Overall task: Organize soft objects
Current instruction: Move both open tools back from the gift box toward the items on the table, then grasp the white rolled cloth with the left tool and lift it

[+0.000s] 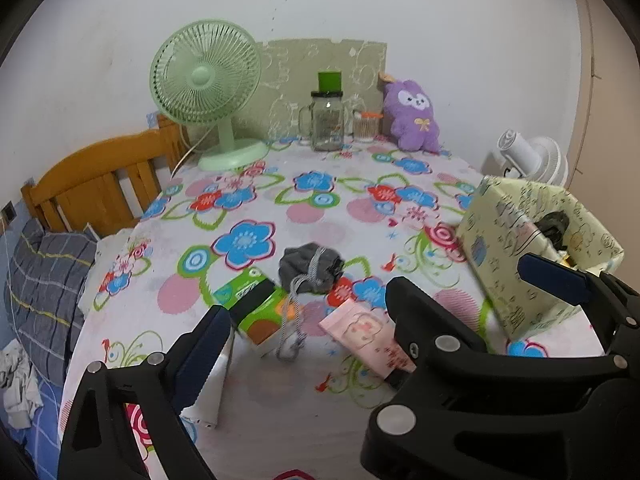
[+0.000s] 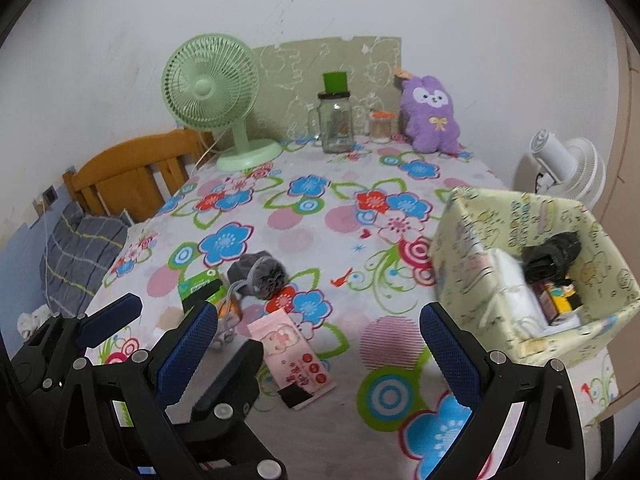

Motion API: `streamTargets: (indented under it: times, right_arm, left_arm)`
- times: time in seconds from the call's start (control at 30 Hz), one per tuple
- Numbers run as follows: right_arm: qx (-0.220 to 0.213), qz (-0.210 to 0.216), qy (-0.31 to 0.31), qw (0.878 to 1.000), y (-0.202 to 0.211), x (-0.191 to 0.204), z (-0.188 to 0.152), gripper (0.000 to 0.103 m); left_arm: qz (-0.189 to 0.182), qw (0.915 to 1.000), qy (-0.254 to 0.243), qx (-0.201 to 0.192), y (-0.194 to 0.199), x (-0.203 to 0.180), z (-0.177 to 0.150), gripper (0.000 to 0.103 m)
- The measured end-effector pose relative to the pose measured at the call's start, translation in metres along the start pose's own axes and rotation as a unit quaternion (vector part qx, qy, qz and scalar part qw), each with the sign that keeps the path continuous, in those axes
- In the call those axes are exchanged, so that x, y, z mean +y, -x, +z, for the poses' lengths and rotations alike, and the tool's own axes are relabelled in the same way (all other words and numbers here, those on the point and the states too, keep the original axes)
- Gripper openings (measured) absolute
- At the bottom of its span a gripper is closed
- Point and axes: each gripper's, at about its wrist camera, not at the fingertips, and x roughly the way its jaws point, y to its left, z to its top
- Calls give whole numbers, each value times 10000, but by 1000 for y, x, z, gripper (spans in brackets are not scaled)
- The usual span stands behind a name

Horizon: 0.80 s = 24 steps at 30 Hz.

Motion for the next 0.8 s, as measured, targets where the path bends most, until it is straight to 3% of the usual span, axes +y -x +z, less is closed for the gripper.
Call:
streamTargets:
  times: [0.8]
  right_arm:
    - [684, 177, 306, 9970, -49, 43, -20, 102]
  left_arm:
    - [239, 9967, 342, 690, -41, 61, -28, 85]
